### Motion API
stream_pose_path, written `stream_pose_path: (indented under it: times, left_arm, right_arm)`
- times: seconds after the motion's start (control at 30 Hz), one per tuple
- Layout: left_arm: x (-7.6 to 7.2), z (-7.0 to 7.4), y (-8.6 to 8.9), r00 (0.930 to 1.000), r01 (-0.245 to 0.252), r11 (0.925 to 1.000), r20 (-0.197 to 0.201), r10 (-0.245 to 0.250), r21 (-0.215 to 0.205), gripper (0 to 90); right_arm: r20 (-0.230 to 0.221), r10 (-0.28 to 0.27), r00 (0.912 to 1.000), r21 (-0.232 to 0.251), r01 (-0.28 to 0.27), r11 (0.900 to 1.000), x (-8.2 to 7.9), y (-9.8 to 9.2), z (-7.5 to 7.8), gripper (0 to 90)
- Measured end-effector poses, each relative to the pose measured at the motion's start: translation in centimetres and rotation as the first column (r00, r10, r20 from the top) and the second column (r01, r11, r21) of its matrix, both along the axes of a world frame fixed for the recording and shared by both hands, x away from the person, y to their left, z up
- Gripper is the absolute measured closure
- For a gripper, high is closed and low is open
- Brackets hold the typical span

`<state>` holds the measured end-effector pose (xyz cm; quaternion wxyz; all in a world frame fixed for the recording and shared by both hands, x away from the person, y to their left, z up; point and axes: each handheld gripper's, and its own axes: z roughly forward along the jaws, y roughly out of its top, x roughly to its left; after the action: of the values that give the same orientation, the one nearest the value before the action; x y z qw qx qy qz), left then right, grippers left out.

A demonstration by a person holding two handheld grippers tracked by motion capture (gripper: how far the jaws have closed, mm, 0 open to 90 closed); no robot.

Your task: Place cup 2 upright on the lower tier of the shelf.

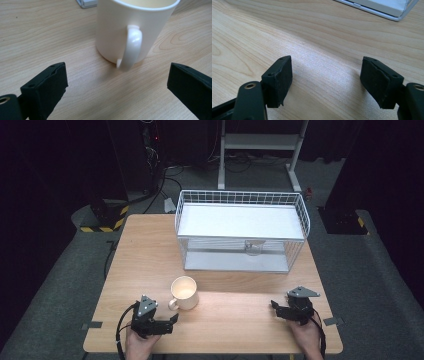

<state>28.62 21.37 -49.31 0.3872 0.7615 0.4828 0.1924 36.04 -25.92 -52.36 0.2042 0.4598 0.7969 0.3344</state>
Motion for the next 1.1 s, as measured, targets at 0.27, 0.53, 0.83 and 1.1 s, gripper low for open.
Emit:
stream_pose_path:
  times: [0.27, 0.53, 0.83, 1.1]
  left_arm:
    - [0.9, 0.4, -1.7, 0.9995, 0.030, 0.9995, 0.006, -0.030, 0.006, 0.9]
    - [2.1, 0.7, -2.7, 0.9993, 0.035, 0.9994, 0.013, -0.035, 0.007, 0.6]
    - [3.7, 0.4, -3.8, 0.9992, 0.038, 0.9992, 0.013, -0.038, 0.012, 0.4]
    - [4.7, 0.2, -4.4, 0.9995, 0.020, 0.9996, 0.022, -0.020, 0.021, 0.6]
  right_arm:
    - [0.002, 0.002, 1.0000, 0.000, -0.002, 1.000, 0.0, 0.0, 0.0, 26.0]
    - [0.001, 0.001, 1.0000, 0.000, -0.001, 1.000, 0.0, 0.0, 0.0, 26.0]
    - [0.001, 0.001, 1.0000, 0.000, -0.001, 1.000, 0.0, 0.0, 0.0, 26.0]
    - [0.001, 0.001, 1.0000, -0.001, -0.001, 1.000, 0.0, 0.0, 0.0, 26.0]
